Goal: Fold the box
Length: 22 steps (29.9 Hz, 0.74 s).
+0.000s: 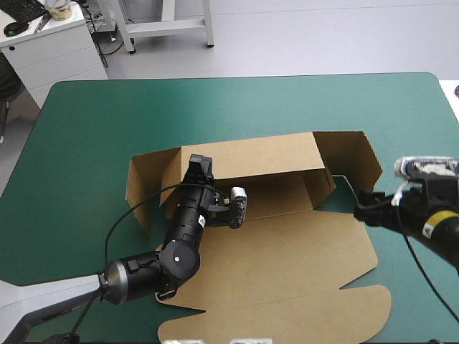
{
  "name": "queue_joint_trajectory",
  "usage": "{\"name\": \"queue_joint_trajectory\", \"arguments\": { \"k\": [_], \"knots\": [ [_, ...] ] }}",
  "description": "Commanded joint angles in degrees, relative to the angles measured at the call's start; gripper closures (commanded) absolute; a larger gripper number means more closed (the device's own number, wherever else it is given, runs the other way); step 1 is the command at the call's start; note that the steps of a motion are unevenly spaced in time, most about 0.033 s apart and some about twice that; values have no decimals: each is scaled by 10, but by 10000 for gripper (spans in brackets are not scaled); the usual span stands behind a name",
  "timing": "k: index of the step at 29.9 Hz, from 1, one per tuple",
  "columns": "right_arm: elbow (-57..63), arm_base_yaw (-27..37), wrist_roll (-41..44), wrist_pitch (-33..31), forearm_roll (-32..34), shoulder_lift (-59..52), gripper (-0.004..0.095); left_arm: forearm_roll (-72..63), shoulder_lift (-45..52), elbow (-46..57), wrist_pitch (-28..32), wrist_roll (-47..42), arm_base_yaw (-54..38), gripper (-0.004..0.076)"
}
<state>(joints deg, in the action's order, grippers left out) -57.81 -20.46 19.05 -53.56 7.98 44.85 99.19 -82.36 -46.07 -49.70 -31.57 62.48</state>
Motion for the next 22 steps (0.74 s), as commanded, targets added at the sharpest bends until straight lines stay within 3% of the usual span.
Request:
{"name": "queue_joint_trajectory", "arguments": {
  "k": [1, 11, 19, 22],
  "knots": [
    [-94, 2, 17, 33, 62, 74, 206, 40, 16, -8, -6, -5, 5, 734],
    [-366, 30, -65, -69, 48, 316, 207, 40, 16, -8, -1, -9, 5, 734],
    [-533, 163, -201, -137, -156, 495, 207, 40, 16, -8, -2, -9, 5, 734],
    [-555, 195, -220, -144, -198, 537, 206, 40, 16, -8, -2, -9, 5, 734]
  ]
}}
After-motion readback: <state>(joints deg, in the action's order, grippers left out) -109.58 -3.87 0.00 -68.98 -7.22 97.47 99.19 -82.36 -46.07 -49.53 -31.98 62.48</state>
